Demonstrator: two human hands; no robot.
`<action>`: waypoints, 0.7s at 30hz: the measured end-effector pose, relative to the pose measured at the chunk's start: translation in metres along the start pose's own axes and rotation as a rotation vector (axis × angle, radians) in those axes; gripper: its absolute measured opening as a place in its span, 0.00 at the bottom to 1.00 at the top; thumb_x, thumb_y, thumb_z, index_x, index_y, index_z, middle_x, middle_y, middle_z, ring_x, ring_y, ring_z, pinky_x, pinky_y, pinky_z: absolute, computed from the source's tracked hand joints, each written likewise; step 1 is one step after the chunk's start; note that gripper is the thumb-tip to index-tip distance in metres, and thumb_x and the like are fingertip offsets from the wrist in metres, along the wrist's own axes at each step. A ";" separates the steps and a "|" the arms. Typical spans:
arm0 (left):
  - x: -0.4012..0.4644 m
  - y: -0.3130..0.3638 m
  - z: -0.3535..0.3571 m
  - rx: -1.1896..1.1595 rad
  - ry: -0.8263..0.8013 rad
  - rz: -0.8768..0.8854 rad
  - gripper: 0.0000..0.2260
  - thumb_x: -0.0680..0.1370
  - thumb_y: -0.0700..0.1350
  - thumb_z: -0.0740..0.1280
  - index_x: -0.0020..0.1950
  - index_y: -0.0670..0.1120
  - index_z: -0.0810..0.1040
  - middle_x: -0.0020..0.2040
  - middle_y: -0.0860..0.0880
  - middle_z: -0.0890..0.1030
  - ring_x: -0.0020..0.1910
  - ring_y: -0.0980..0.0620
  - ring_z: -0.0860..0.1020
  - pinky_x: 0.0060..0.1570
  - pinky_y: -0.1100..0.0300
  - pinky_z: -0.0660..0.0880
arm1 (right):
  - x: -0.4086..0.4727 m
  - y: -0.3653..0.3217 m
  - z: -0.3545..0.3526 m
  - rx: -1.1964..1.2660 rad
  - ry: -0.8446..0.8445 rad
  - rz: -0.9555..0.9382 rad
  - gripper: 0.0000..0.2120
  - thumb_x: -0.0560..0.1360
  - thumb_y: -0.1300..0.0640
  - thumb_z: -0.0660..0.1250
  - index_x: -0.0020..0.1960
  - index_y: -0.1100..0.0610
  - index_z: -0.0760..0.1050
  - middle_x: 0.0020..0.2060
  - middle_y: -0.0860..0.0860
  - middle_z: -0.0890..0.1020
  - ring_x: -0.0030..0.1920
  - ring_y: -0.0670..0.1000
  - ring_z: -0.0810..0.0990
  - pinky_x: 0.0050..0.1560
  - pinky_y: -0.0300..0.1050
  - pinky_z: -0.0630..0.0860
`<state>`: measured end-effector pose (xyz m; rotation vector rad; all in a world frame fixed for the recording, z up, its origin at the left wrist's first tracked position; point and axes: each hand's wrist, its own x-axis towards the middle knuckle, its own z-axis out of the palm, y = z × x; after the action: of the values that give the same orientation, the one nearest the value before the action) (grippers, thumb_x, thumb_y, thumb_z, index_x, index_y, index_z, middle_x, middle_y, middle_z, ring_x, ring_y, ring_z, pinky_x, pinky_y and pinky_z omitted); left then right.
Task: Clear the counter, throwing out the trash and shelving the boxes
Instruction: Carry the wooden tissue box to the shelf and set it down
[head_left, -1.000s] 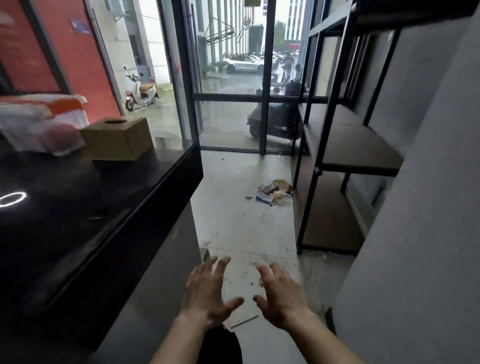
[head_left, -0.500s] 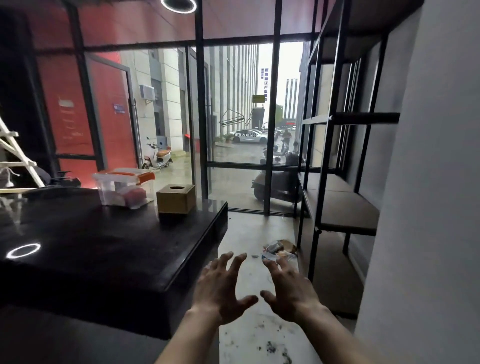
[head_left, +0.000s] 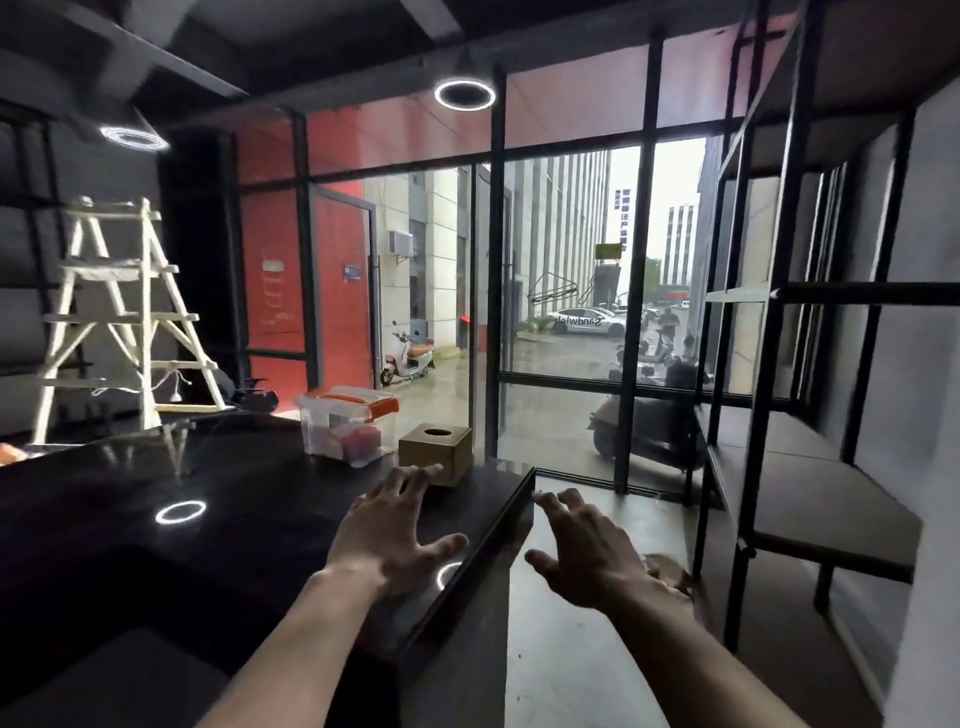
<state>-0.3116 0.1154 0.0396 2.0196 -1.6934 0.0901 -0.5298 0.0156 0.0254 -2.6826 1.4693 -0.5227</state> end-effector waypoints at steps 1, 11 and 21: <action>0.005 -0.007 -0.002 -0.018 0.013 -0.027 0.41 0.72 0.69 0.68 0.80 0.61 0.55 0.81 0.52 0.62 0.79 0.46 0.65 0.77 0.43 0.64 | 0.011 -0.001 0.003 0.024 0.003 -0.003 0.35 0.78 0.42 0.68 0.80 0.47 0.59 0.73 0.53 0.70 0.69 0.60 0.74 0.62 0.57 0.77; 0.075 -0.091 0.010 -0.415 0.083 -0.282 0.36 0.73 0.63 0.74 0.78 0.57 0.64 0.78 0.45 0.65 0.75 0.42 0.70 0.70 0.45 0.70 | 0.111 -0.024 0.059 0.313 -0.017 0.094 0.36 0.76 0.41 0.71 0.79 0.48 0.63 0.75 0.54 0.71 0.71 0.60 0.75 0.66 0.52 0.75; 0.214 -0.184 0.044 -0.910 -0.011 -0.304 0.49 0.61 0.73 0.70 0.78 0.52 0.65 0.75 0.48 0.71 0.74 0.42 0.71 0.72 0.39 0.70 | 0.227 -0.050 0.106 0.528 0.058 0.418 0.33 0.76 0.45 0.73 0.77 0.55 0.68 0.73 0.58 0.75 0.71 0.59 0.75 0.71 0.51 0.72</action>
<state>-0.1020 -0.0782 0.0174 1.5160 -1.0870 -0.6708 -0.3445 -0.1574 -0.0035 -1.9162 1.5703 -0.8175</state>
